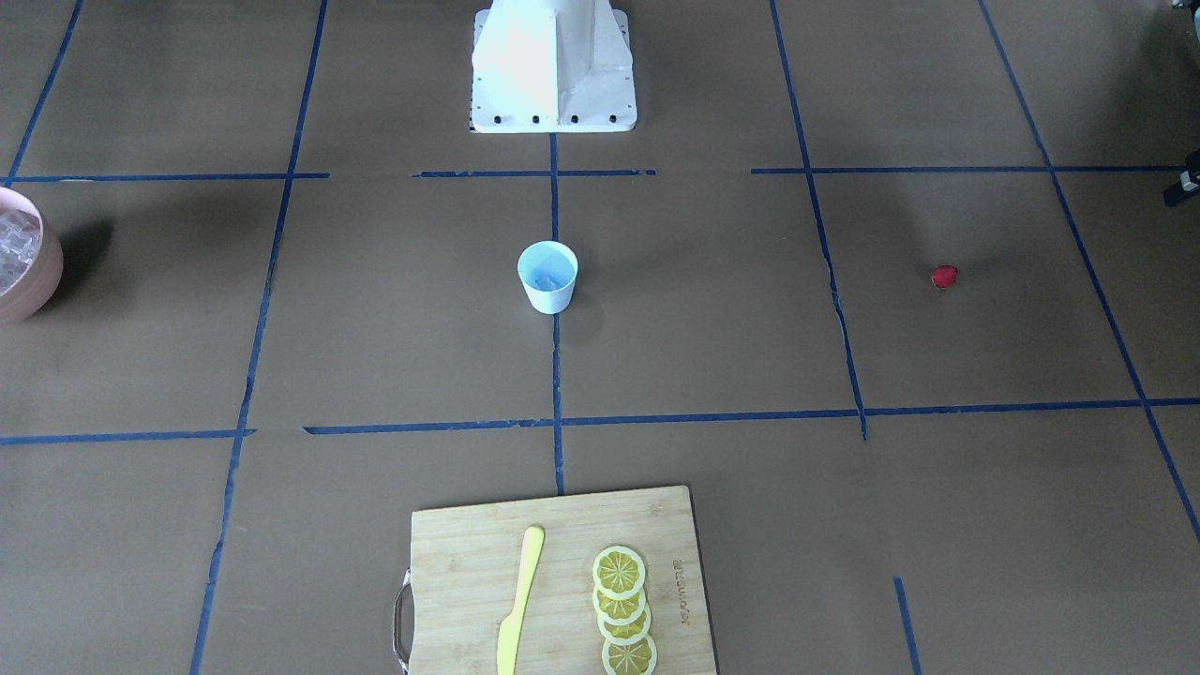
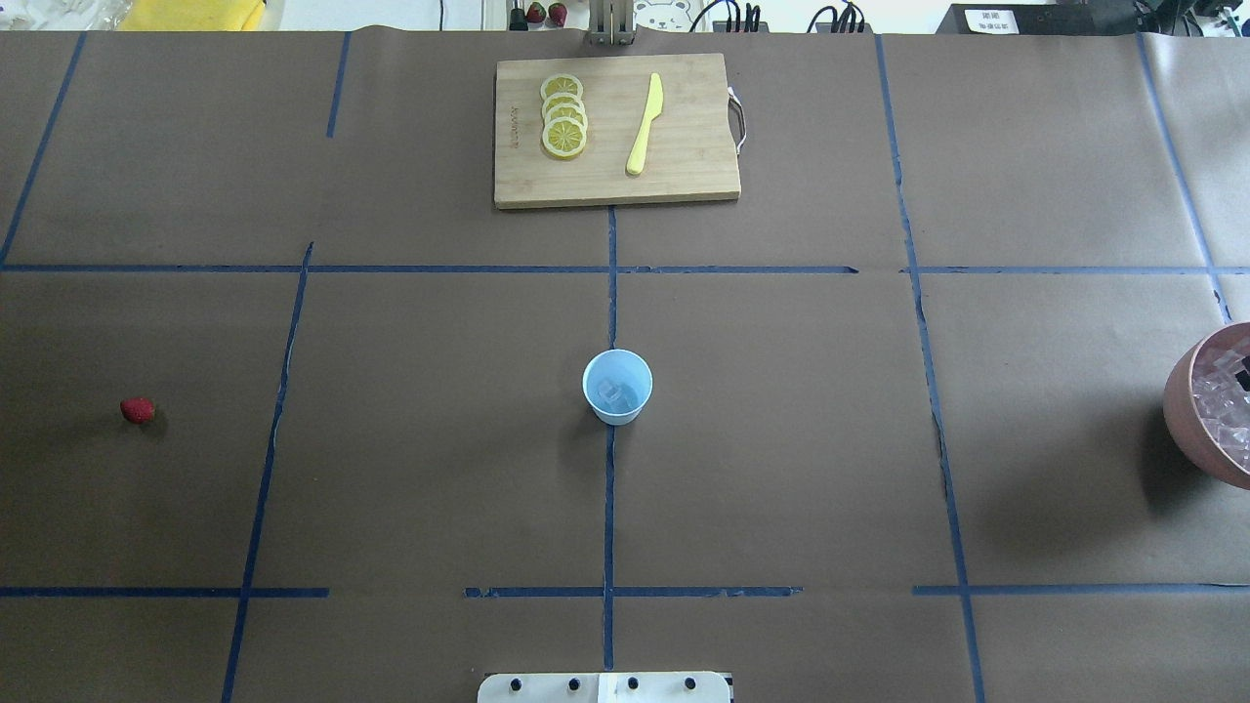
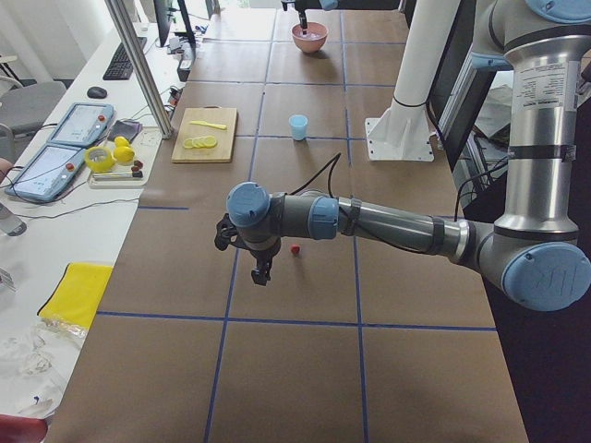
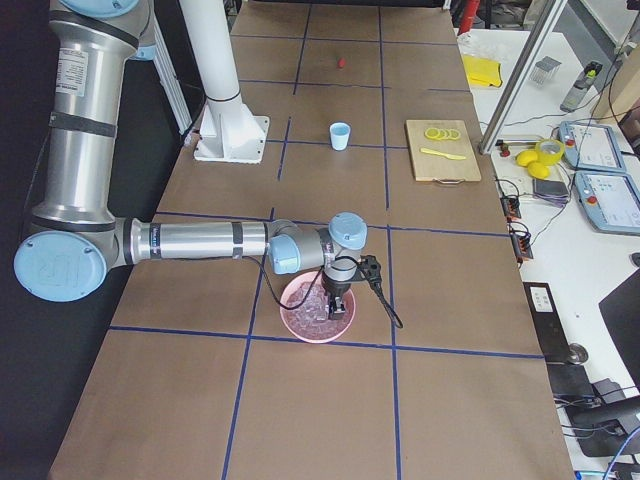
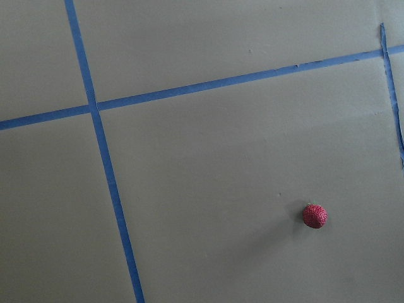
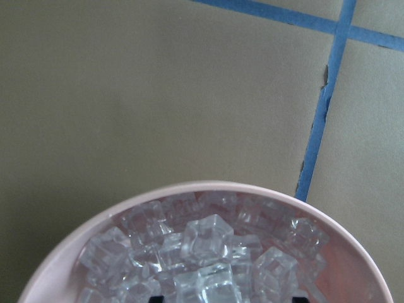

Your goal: Put ice and strawberries in cup

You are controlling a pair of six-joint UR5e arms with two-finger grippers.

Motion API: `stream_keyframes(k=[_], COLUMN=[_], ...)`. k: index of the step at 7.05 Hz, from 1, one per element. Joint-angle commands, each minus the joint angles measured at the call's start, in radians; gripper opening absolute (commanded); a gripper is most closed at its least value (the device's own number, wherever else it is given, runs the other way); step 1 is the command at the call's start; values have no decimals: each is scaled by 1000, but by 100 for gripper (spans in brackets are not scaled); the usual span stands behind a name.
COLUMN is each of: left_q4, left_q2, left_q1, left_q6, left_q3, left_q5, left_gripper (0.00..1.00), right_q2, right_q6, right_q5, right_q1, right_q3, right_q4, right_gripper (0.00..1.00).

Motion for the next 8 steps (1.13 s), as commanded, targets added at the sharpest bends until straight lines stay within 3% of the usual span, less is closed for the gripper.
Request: stream_keyframes(k=[1,3,4,5,8], left_q4=[0,0,2,0,0], left_q2=[0,0,0,0,0], left_q1=[0,0,0,0,0], left_q6=[0,0,0,0,-35], left_q3=[-2,-5,-11,-13,-25], left_q5=[0,0,0,0,0], left_gripper=[100,100,100,100,100], right_q2=[16,38,38,36,21], right_q6=[0,2,2,0,3], right_q5=[0,0,0,1,3], right_q1=[-16,-22,-22,-22,-22], right_q3=[-20,-47,-48,-47,-44], right_q4=[1,1,1,1,45], right_gripper=[74,69,59,55,60])
